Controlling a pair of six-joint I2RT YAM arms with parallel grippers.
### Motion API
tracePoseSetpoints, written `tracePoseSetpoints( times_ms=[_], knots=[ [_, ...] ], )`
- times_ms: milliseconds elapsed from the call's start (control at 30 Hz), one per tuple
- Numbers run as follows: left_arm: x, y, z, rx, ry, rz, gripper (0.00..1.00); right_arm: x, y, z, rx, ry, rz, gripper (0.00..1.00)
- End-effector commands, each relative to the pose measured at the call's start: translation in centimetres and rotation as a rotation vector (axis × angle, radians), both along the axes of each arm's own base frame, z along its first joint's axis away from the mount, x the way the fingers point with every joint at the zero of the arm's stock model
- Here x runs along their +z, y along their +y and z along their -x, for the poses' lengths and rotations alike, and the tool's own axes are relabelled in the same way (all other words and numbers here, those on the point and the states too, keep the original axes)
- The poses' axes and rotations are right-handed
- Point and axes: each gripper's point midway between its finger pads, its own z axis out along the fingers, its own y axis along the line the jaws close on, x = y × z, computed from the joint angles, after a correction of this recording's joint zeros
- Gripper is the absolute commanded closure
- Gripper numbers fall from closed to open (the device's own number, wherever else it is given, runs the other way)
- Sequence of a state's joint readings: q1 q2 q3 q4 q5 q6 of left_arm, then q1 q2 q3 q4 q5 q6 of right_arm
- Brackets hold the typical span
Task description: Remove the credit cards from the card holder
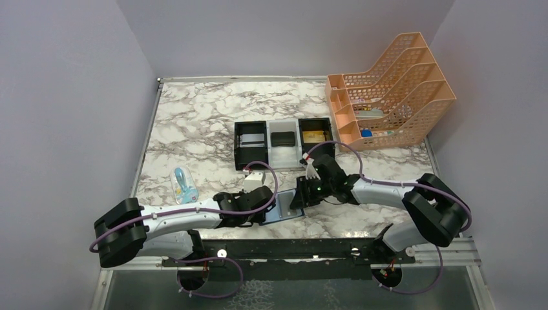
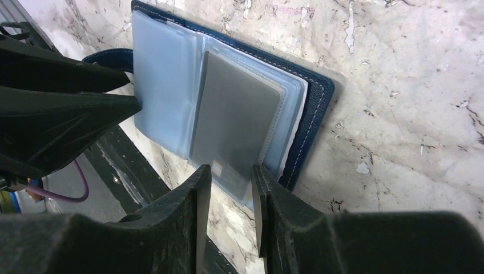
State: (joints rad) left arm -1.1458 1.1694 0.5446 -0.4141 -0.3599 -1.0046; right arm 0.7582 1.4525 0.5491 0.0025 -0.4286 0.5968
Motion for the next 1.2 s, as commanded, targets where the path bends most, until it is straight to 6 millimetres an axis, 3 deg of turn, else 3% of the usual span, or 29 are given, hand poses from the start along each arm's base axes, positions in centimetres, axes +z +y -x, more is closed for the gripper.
tracePoseSetpoints(
  times_ms=[0,567,867,1167],
  knots=[
    [-0.5,0.6,0.0,0.006,-0.010,-0.020,0.69,-0.3,0.2,-0.3,-0.003,0.002,0.005,0.66],
    [-1.5,0.1,0.3,-0.014,-0.003,0.007,0.78,3.2,2.6,-0.4,-0.075,0.045,-0.210,0.66],
    [-1.4,0.0,0.3,-0.012,-0.007,0.016,0.78,1.3,-0.7,-1.9,-0.183,-0.039,-0.001,0.65],
    [-1.3,-0.1,0.2,-0.015,-0.010,0.023,0.80,-0.5,-0.7,-0.9,-0.134,0.008,0.020,0.65]
  ],
)
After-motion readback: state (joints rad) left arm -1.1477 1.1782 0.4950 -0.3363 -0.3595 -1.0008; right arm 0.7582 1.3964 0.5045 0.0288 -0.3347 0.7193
